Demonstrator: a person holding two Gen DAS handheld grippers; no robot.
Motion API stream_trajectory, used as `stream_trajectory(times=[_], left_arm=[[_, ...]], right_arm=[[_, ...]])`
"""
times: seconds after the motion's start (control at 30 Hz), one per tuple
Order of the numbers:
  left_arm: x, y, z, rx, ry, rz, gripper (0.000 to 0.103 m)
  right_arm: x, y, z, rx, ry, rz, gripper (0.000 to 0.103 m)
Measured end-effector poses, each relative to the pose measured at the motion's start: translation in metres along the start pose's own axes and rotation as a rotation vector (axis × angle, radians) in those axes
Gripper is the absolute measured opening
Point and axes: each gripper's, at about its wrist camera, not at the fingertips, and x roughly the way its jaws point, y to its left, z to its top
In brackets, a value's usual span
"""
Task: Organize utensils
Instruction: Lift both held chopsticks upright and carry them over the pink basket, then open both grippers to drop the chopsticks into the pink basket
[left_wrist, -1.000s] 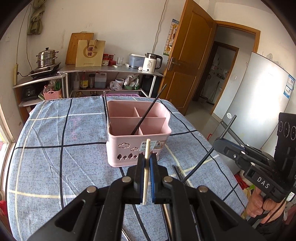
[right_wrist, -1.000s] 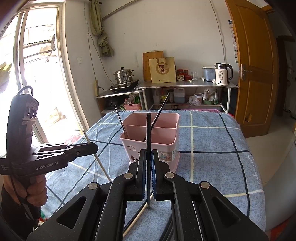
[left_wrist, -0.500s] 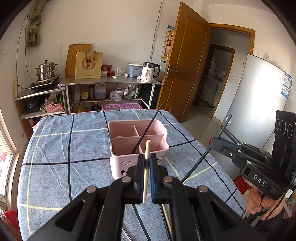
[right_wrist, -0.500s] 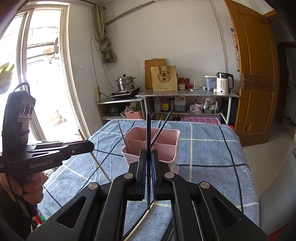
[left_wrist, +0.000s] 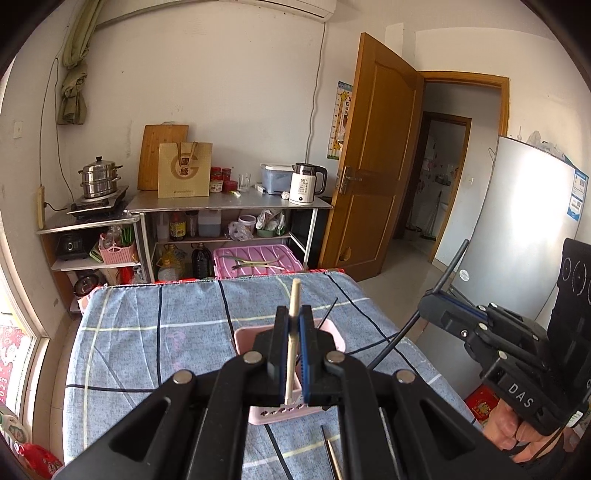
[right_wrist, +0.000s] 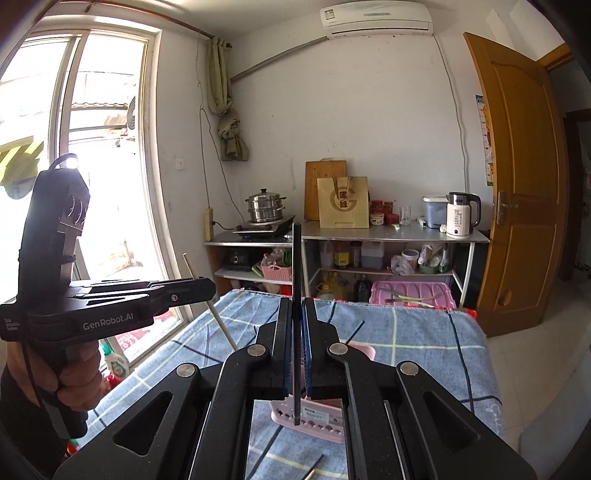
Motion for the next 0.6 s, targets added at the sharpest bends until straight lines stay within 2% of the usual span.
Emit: stream_trajectory(times=[0.3, 0.6], left_arm=[[0.033, 0.015, 0.006, -0.023, 0.006, 0.013, 0.006], [0.072, 0.032, -0.021, -0.059, 0.086, 0.024, 0.006]], right_arm=[[0.032, -0.005, 0.012, 0.038, -0.040, 0.000, 0.005], [0.063, -0.014, -0.008, 0.061, 0.016, -0.008, 0.005]])
